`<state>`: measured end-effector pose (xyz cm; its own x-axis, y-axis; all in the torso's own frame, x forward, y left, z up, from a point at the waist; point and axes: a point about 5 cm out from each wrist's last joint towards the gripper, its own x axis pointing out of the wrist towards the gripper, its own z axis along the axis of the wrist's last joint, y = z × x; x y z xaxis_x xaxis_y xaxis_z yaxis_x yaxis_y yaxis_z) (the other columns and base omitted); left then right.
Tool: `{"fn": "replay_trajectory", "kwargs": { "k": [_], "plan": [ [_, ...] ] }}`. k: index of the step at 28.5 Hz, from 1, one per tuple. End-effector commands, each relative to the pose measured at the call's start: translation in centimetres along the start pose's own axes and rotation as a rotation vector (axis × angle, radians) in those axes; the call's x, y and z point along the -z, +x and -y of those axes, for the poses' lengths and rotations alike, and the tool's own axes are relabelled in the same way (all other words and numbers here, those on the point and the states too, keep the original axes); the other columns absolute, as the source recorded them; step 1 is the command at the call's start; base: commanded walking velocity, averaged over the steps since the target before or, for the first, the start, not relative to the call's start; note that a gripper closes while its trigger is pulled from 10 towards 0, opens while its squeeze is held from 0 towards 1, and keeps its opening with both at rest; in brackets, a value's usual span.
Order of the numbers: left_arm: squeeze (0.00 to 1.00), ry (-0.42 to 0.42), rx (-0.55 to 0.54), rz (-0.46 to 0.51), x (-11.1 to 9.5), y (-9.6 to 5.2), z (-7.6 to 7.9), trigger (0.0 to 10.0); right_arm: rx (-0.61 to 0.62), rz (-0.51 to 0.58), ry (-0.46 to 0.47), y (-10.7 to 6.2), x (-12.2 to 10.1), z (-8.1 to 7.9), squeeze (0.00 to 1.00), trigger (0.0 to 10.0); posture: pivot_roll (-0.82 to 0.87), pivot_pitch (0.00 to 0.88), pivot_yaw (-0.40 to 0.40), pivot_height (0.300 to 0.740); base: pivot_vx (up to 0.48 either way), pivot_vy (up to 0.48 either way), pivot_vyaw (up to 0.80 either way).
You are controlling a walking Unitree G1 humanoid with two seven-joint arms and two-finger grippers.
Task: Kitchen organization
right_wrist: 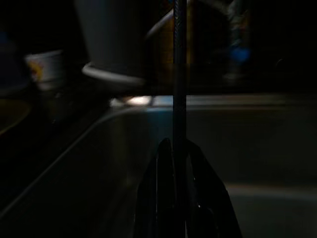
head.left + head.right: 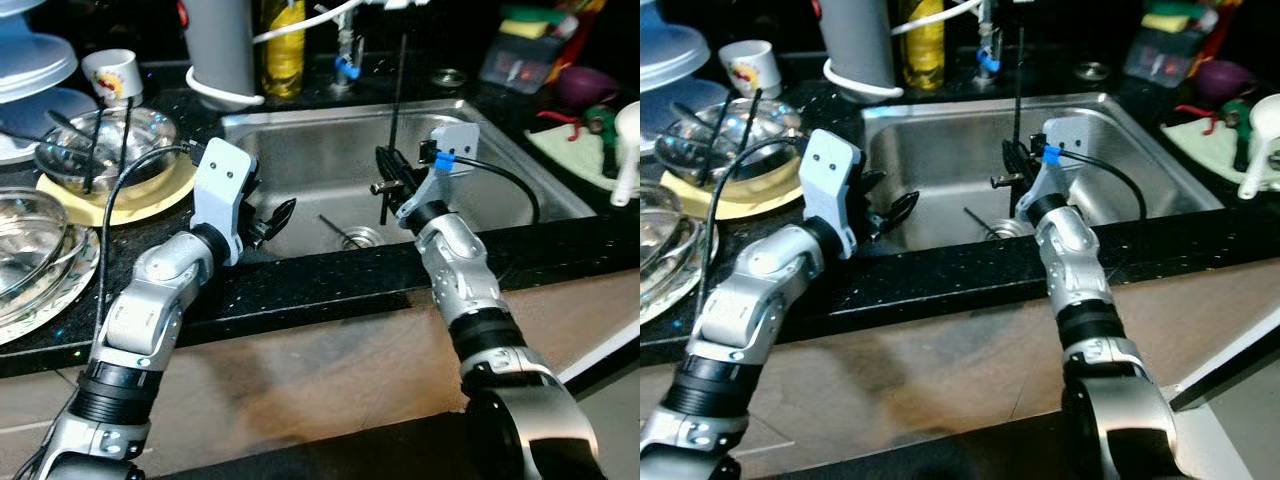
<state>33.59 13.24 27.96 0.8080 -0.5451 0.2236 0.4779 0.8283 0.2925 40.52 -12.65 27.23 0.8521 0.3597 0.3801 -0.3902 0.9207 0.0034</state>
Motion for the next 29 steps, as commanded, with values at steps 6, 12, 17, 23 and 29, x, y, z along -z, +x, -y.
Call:
{"fn": "replay_trajectory", "kwargs": {
  "k": [6, 12, 17, 23, 29],
  "plan": [
    [0.0, 0.067, 0.137, -0.044, -0.2, -0.8, 0.8, 10.0, -0.139, -0.098, -0.148, 1.5, 0.0, -1.3, 0.0, 10.0, -0.04, 0.31, -0.018, 0.74, 0.0, 0.0, 0.0],
    [0.0, 0.116, 0.194, -0.061, -0.6, -1.1, 1.1, 10.0, -0.265, -0.283, -0.418, 1.8, 0.1, -0.9, 0.0, 10.0, -0.04, 0.32, -0.022, 0.74, 0.0, 0.0, 0.0],
    [0.0, 0.127, 0.199, -0.064, -0.8, -1.3, 1.0, 10.0, -0.295, -0.353, -0.554, 1.8, -0.6, 0.2, 0.0, 10.0, -0.04, 0.321, -0.025, 0.74, 0.0, 0.0, 0.0],
    [0.0, 0.145, 0.222, -0.072, -1.0, -1.4, 0.9, 10.0, -0.313, -0.451, -0.808, 1.7, -1.7, 1.9, 0.0, 10.0, -0.05, 0.31, -0.02, 0.74, 0.0, 0.0, 0.0],
    [0.0, 0.157, 0.233, -0.078, -1.1, -1.4, 0.9, 10.0, -0.351, -0.526, -0.885, 1.5, -1.8, 2.5, 0.0, 10.0, -0.05, 0.297, -0.023, 0.74, 0.0, 0.0, 0.0]
  ]
}}
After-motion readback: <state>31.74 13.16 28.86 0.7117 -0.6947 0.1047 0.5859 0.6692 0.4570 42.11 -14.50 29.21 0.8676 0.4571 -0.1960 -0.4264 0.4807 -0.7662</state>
